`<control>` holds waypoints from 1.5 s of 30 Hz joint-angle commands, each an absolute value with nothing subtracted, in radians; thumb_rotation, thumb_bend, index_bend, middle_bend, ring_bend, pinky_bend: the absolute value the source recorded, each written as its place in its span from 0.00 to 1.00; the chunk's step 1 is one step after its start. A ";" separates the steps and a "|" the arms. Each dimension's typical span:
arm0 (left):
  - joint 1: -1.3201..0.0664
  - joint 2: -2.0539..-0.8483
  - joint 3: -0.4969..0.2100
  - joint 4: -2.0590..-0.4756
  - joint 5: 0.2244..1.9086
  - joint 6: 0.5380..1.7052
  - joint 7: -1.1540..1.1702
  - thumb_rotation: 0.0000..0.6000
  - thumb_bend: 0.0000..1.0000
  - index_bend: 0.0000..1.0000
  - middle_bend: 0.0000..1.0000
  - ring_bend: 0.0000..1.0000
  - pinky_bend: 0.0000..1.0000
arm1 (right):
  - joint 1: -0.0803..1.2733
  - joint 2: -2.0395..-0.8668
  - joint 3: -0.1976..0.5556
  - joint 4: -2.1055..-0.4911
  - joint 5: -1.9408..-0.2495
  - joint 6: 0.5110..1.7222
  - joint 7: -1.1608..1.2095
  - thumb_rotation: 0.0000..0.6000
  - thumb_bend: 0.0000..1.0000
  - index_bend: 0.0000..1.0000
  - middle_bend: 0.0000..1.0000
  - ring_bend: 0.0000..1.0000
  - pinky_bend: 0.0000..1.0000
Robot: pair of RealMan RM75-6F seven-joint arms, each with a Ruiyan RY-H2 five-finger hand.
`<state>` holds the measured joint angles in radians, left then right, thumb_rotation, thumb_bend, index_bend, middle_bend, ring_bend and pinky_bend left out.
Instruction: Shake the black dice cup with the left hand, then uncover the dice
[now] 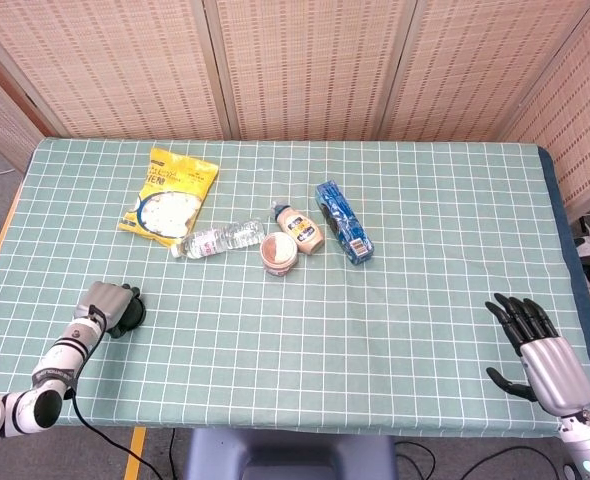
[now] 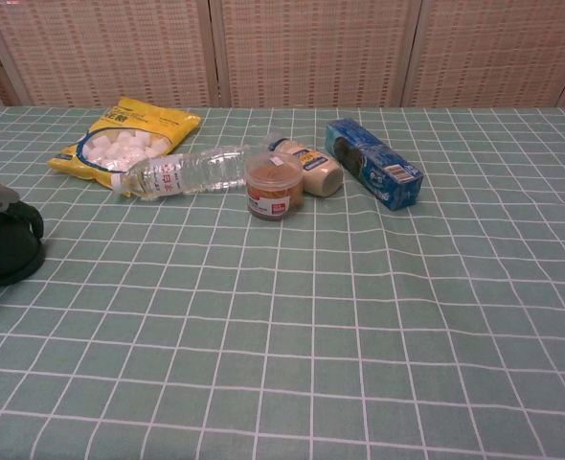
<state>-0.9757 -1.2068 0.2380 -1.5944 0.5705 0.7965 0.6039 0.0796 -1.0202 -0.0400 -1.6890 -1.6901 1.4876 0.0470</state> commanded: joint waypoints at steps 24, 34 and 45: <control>-0.942 -1.184 0.181 -1.597 0.547 0.759 0.555 1.00 0.39 0.00 0.00 0.00 0.18 | 0.078 -1.020 -0.041 -1.665 -1.723 1.524 0.109 1.00 0.15 0.00 0.00 0.00 0.00; -0.932 -1.161 0.162 -1.619 0.566 0.763 0.524 1.00 0.34 0.00 0.00 0.00 0.16 | 0.076 -1.022 -0.041 -1.669 -1.720 1.527 0.111 1.00 0.15 0.00 0.00 0.00 0.00; -0.902 -1.158 0.158 -1.632 0.653 0.836 0.551 1.00 0.33 0.01 0.06 0.01 0.14 | 0.077 -1.017 -0.045 -1.674 -1.723 1.522 0.109 1.00 0.15 0.00 0.00 0.00 0.00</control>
